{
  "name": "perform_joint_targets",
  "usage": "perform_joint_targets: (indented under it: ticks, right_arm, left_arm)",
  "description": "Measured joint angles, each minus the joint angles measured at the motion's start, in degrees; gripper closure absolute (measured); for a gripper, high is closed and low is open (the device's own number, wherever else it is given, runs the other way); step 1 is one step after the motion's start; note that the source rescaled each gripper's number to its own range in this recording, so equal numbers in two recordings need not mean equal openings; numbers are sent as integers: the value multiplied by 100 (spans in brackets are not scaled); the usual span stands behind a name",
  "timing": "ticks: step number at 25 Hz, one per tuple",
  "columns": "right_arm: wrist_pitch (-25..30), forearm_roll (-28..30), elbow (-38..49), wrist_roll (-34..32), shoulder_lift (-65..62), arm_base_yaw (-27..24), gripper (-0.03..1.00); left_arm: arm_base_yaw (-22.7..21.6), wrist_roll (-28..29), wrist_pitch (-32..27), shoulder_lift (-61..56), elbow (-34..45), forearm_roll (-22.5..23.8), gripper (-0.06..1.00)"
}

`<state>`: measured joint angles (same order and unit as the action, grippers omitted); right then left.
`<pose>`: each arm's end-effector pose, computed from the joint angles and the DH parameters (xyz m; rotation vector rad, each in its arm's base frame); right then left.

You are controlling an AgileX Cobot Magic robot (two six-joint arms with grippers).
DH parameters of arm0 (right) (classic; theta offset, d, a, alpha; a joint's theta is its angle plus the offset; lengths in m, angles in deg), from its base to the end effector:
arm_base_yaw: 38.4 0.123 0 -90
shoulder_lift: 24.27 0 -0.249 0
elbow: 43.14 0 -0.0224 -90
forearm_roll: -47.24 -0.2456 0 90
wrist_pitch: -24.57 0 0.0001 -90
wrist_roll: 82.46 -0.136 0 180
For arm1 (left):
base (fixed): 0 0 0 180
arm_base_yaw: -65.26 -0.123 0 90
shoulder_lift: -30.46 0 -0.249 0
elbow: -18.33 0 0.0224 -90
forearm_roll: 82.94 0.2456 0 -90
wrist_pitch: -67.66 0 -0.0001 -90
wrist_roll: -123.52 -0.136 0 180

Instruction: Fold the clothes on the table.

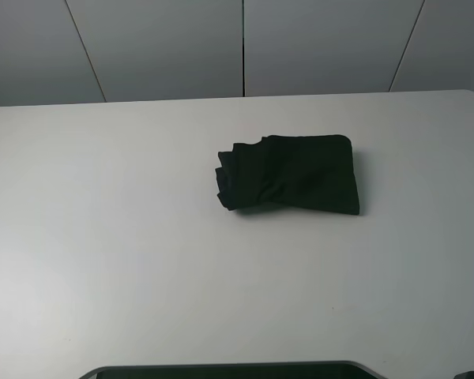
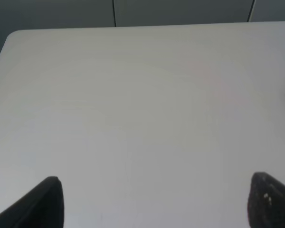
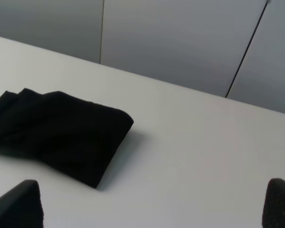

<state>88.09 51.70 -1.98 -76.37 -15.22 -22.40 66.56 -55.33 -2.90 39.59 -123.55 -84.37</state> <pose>0.0533 0.0054 0.2820 -0.3694 1.9480 0.0206 0.0394 -0.0041 0.2822 0.0087 2.0564 -0.0559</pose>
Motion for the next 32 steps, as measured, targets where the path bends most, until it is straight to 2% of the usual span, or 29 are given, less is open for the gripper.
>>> perform_joint_targets:
  ticks: [4,10,14,23,32]
  right_arm:
    - [0,-310,134,105,0,2,-3]
    - [-100,-446,181,507,0,2,-3]
    - [-266,-832,434,570,0,2,-3]
    - [-65,-832,554,605,0,2,-3]
    - [-65,-832,554,433,-13,2,-3]
  left_arm:
    - [0,0,0,0,66,-4,-5]
    - [49,-21,176,-12,69,-4,-5]
    - [62,-115,258,-12,92,-4,-5]
    - [111,-115,698,-21,791,-165,-5]
    - [111,-115,813,-21,864,-168,-5]
